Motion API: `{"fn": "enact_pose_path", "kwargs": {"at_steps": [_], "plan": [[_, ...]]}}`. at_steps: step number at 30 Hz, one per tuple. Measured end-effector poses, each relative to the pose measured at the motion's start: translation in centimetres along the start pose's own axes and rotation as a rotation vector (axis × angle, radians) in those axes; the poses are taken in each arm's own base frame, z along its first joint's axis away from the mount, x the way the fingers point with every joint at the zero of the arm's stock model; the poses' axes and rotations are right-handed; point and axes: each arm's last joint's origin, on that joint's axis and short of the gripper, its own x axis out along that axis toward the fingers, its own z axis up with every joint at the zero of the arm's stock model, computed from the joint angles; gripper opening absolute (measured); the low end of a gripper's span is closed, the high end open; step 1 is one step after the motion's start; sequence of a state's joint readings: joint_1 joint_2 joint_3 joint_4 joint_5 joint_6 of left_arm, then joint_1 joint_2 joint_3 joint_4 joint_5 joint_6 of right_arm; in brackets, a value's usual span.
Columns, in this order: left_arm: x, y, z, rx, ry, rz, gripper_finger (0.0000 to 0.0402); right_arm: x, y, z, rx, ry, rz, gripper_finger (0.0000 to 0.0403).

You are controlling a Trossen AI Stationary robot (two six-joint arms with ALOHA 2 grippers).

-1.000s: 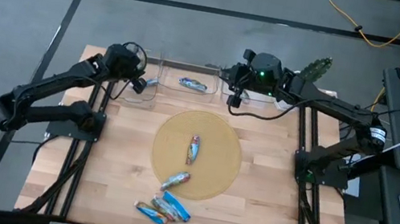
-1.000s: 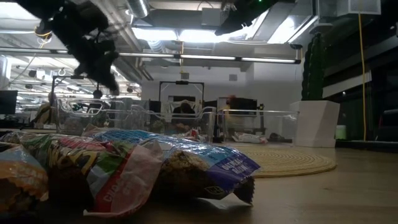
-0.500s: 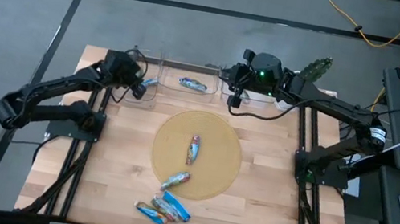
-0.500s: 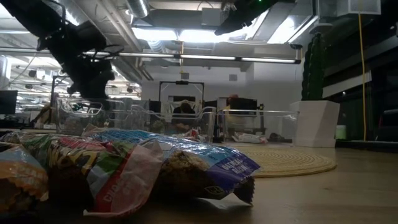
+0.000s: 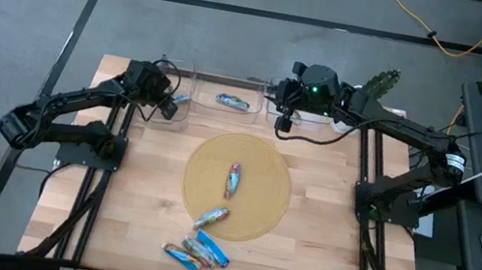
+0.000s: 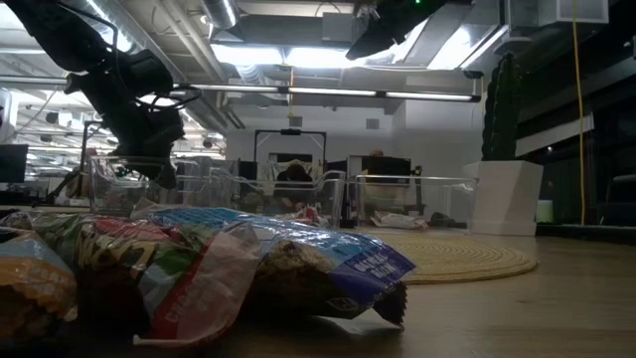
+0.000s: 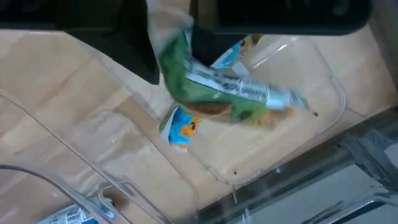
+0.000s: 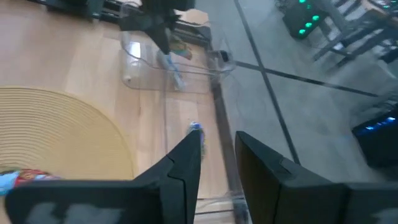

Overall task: Pick and place Granola Bars by type
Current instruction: Put the yellow granola bar into the left transparent bin, then put the red granola bar into the right transparent bin

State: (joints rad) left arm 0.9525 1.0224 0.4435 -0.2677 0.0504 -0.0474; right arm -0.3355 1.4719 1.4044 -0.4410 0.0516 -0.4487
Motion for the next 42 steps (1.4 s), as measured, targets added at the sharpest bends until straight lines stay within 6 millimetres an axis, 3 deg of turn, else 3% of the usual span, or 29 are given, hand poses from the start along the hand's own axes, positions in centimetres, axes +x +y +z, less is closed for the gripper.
{"fn": "enact_pose_path", "kwargs": {"at_steps": [15,18,22,27,32,42], "plan": [[0.1,-0.3,0.0,-0.029,0.021,-0.102,0.0231,0.0,0.3,0.0,-0.002,-0.008,0.034,0.0103],[-0.5,-0.5,0.8,-0.034,0.005,-0.121,0.0250,0.0,0.3,0.0,-0.003,-0.006,0.035,0.0103],[-2.1,-0.9,2.5,-0.029,-0.016,-0.166,0.0257,0.0,0.3,-0.1,-0.006,0.007,0.042,0.0103],[-5.6,-1.5,4.5,0.035,-0.026,-0.177,0.0256,-0.1,0.5,-0.5,-0.008,0.047,0.061,0.0103],[-8.7,-2.1,6.3,0.062,-0.142,-0.195,0.0257,-0.4,0.6,-0.5,-0.011,0.039,0.096,0.0103],[-10.5,-3.6,6.5,0.026,-0.200,-0.296,0.0257,-0.9,2.5,0.0,-0.147,-0.059,0.342,0.0103]]}}
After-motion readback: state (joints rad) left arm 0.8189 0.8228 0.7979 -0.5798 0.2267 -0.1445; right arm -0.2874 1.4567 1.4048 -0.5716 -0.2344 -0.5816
